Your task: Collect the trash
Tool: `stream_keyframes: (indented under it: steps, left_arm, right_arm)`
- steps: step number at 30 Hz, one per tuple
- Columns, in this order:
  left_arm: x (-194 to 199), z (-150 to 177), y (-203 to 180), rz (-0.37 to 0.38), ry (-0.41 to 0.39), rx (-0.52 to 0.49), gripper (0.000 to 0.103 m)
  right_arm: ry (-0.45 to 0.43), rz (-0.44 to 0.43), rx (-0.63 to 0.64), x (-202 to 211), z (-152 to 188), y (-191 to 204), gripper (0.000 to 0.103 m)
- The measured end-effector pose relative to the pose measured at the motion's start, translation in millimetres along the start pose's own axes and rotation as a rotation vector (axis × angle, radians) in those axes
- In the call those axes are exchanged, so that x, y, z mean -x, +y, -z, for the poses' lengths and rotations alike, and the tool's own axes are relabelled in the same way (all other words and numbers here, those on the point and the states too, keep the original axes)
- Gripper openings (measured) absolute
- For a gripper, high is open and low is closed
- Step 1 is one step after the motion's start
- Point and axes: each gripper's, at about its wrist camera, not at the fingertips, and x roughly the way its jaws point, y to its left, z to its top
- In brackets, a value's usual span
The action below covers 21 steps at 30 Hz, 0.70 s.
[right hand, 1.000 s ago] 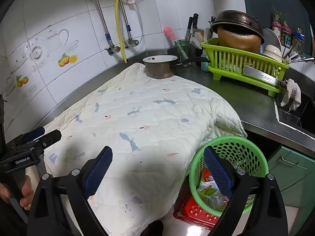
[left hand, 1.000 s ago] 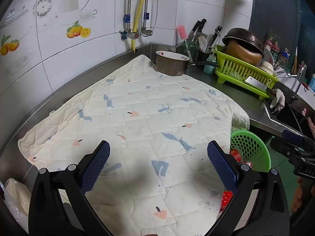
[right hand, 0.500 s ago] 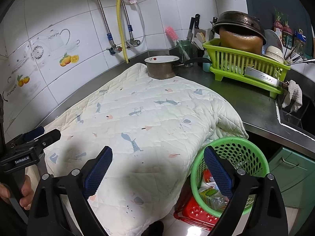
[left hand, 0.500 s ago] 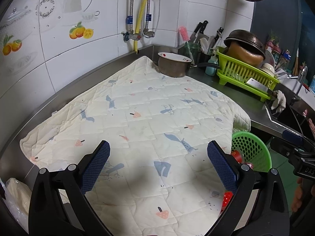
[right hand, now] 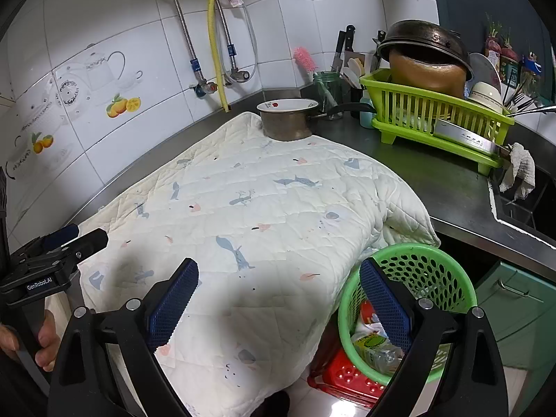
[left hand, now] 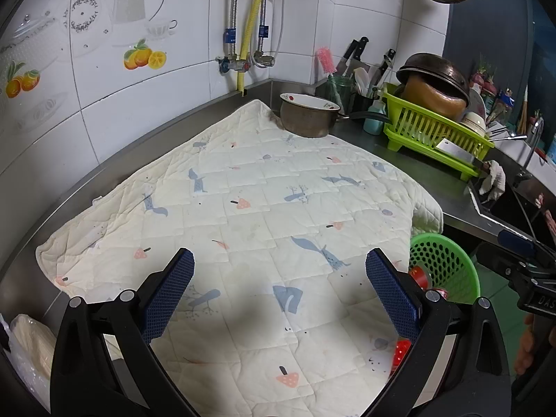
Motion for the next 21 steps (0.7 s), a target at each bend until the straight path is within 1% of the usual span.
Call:
stream_keyframes:
  steps: [21]
  left_arm:
    - [-0.3,-1.0,1.0,-0.002,0.002,0.002,0.098]
  right_arm:
    - [-0.001,0.0,-0.002,0.0,-0.9,-0.6,0.091]
